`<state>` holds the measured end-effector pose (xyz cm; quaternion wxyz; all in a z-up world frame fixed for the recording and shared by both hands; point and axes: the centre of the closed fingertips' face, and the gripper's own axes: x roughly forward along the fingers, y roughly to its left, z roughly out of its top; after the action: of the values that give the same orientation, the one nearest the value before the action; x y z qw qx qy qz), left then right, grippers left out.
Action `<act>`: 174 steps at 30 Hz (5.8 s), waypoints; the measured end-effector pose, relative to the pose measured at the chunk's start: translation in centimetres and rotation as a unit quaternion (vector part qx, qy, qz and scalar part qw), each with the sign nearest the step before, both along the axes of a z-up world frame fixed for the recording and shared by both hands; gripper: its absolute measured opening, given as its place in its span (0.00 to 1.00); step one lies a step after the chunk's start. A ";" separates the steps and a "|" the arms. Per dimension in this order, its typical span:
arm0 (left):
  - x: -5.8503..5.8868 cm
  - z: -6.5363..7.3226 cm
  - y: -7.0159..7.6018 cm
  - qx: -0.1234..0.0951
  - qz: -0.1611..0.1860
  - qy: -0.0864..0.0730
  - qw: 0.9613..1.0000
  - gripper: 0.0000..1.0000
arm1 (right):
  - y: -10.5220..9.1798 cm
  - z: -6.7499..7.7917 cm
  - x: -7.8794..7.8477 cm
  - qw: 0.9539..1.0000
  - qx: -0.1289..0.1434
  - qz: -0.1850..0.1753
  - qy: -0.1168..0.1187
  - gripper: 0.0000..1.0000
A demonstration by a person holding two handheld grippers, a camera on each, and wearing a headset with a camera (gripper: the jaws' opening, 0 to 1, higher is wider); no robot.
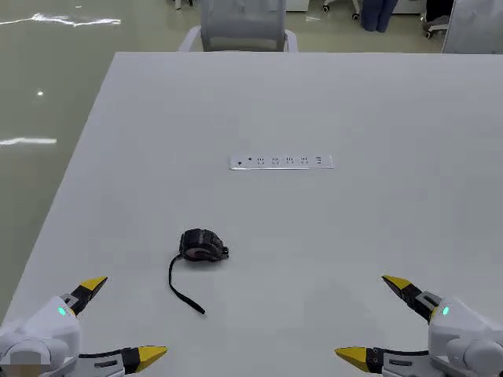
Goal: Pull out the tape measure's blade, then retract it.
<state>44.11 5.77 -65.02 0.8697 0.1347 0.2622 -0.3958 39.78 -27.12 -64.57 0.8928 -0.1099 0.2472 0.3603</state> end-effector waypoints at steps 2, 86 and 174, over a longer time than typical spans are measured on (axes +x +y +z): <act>0.3 0.0 0.0 0.004 -0.005 0.000 1.000 0.93 | 0.0 -0.1 0.2 1.000 -0.002 0.004 0.002 0.93; 13.3 -7.3 -6.8 0.153 -0.255 0.018 0.954 0.64 | 5.8 -6.6 12.8 0.977 -0.029 0.209 0.005 0.59; 16.2 -13.4 -7.8 0.239 -0.365 0.044 0.899 0.27 | 20.2 -15.4 19.3 0.942 -0.031 0.334 -0.008 0.20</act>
<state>60.32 -2.06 -78.46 0.5936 0.4073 0.3197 -0.6161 59.11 -6.94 -79.96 0.7191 -0.2166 0.2003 0.6292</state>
